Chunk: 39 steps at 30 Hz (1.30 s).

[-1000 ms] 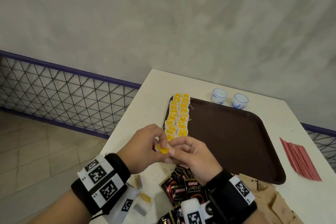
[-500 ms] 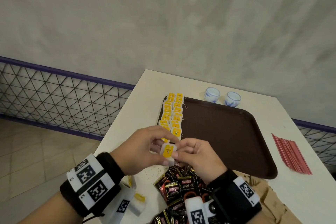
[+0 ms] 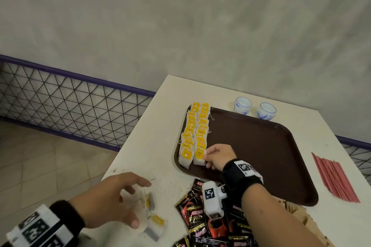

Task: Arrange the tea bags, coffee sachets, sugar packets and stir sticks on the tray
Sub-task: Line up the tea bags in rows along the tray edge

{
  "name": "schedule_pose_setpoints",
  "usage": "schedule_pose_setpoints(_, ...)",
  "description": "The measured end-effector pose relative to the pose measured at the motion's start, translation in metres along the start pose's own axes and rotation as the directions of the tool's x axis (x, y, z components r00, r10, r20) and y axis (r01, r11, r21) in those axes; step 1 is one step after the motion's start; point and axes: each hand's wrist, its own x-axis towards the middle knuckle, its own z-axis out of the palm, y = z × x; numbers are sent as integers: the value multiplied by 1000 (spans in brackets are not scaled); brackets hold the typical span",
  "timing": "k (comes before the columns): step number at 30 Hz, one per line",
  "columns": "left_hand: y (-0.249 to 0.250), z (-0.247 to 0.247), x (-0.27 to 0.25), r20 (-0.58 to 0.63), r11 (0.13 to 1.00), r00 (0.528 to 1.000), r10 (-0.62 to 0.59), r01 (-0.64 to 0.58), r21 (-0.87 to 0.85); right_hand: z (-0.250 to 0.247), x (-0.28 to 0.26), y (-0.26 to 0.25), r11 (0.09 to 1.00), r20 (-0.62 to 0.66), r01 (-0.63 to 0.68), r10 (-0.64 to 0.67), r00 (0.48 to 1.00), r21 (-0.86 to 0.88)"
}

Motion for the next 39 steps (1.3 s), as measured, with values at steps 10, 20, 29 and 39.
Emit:
schedule_pose_setpoints(10,-9,23,25,1,996,997,80,-80,43,2,-4,0,990,-181,88,-106,978,-109)
schedule_pose_setpoints(20,-1,21,33,-145,994,985,91,-81,70,15,-3,-7,929,19,158,-161,987,-336)
schedule_pose_setpoints(29,48,4,46,-273,886,946,177,-274,-375,-7,-61,-33,940,319,338,-335,886,48)
schedule_pose_setpoints(39,98,-18,36,-157,856,870,468,-490,-166,-2,-100,-27,786,501,126,-499,707,605)
